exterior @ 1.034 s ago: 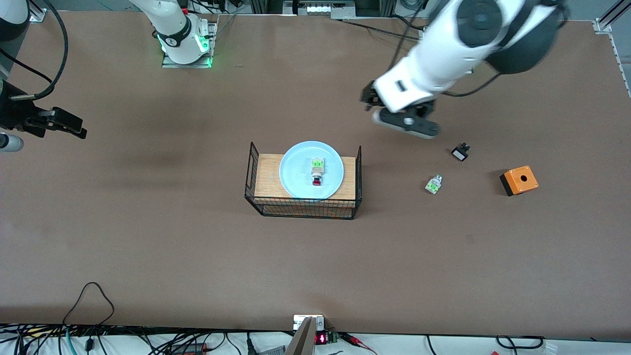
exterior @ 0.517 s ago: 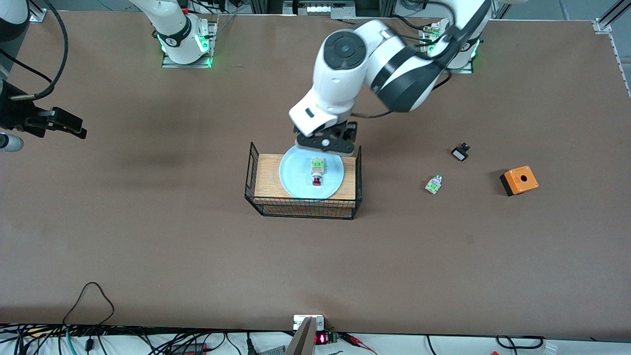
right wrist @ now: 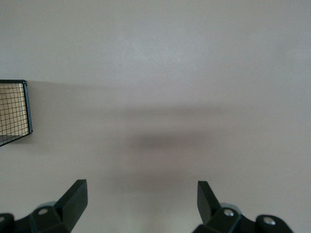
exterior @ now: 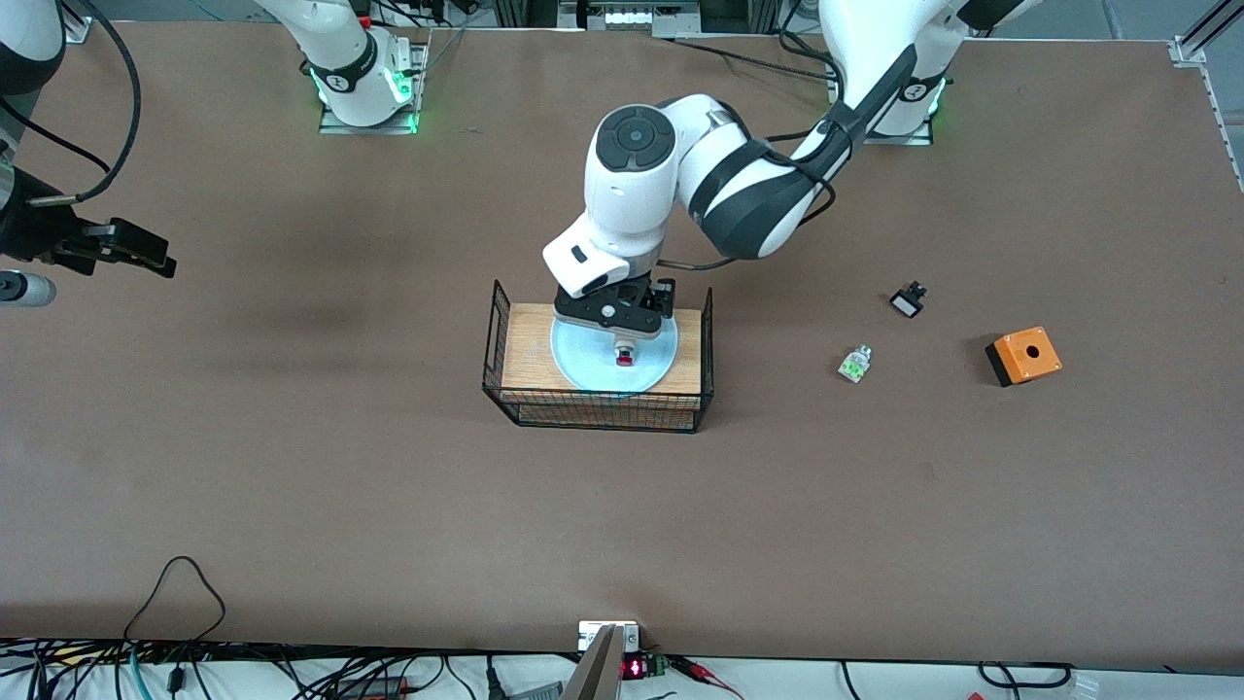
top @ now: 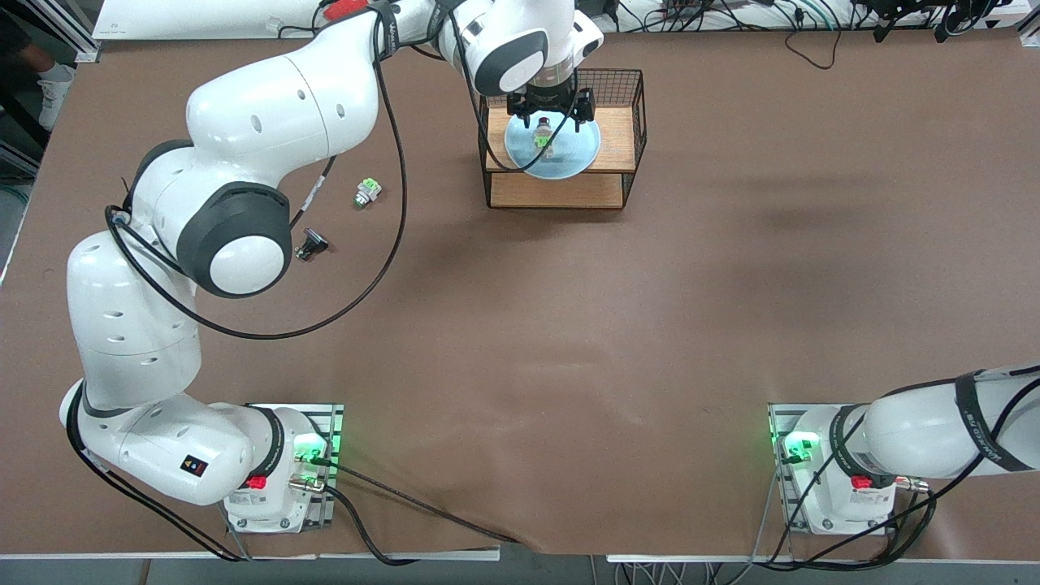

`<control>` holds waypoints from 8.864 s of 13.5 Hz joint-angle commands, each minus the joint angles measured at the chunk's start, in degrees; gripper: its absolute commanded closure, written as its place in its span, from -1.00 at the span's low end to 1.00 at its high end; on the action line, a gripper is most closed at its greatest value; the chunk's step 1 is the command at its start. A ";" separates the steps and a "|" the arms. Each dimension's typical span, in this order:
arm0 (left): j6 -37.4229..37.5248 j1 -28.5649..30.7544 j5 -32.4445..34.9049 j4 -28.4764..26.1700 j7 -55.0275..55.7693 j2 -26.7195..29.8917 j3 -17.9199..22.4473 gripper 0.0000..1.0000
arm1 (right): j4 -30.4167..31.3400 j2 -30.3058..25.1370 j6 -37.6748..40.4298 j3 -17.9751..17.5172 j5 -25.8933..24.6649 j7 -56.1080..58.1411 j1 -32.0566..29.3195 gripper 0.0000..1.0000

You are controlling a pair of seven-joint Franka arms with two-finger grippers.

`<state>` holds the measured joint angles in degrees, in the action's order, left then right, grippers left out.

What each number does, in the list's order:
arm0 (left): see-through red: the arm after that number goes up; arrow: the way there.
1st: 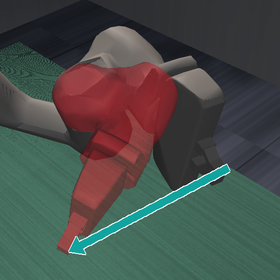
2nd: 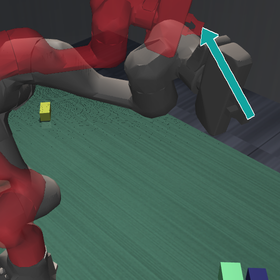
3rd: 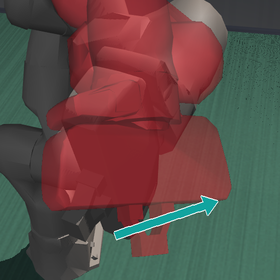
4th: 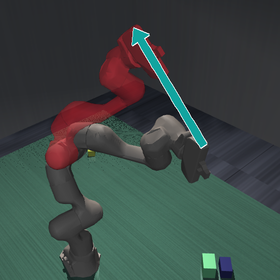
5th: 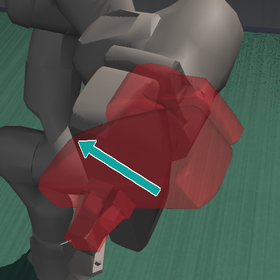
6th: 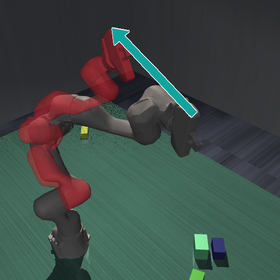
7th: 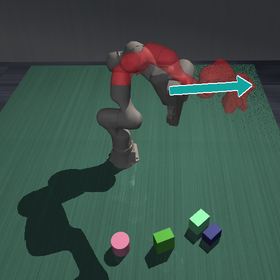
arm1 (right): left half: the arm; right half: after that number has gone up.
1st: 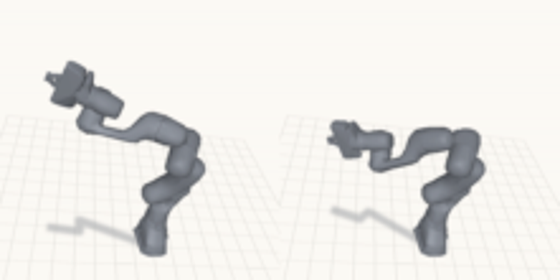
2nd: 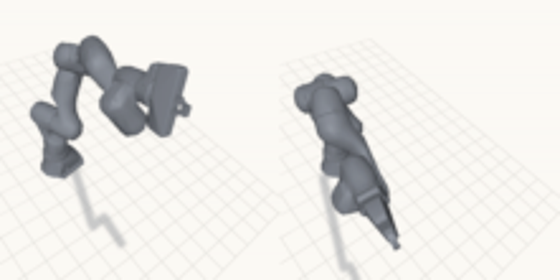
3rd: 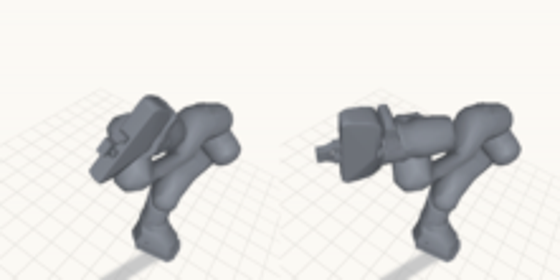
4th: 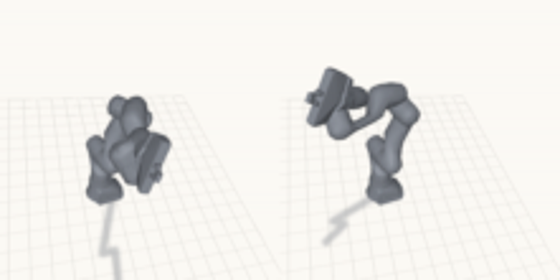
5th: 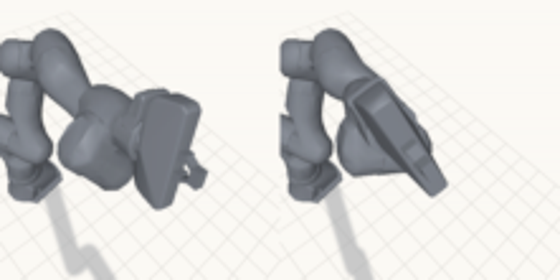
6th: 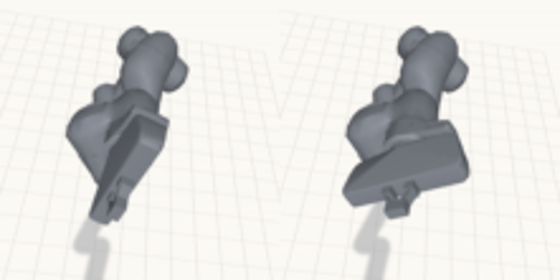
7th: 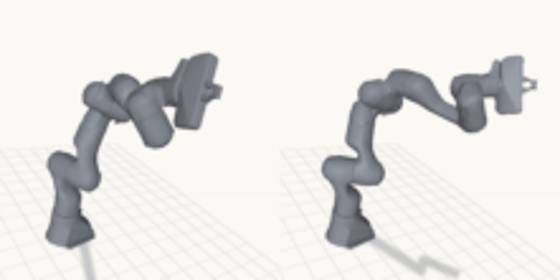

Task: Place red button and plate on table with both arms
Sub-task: 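Lower the left gripper and grasp the red push-button module, then lift the red button with the left gripper while the right gripper approaches, then place the red button on the table while the right gripper grasps plate, then lift the blue plate with the right gripper while the left gripper retracts, then carry the blue plate away from the basket and lower it onto the table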

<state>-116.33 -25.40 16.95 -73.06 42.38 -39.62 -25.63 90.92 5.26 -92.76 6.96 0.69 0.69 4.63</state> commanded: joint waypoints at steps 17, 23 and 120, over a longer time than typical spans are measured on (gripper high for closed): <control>0.56 1.75 0.54 0.02 -1.07 1.20 0.05 0.67 | 0.40 0.98 -0.75 -0.02 0.19 0.53 -0.06 -1.00; 18.56 8.41 -2.98 -0.07 -3.78 11.49 -0.30 0.67 | 0.23 -0.51 0.82 -0.11 0.36 0.18 0.29 -1.00; 27.73 24.61 -12.30 -21.42 -44.75 38.57 22.02 -1.00 | 36.89 8.71 -44.55 -0.11 1.15 7.16 -3.58 -1.00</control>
<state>-89.70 -0.61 3.42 -94.87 -2.81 -1.71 -3.56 128.88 16.34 -141.73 8.20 1.58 10.41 1.64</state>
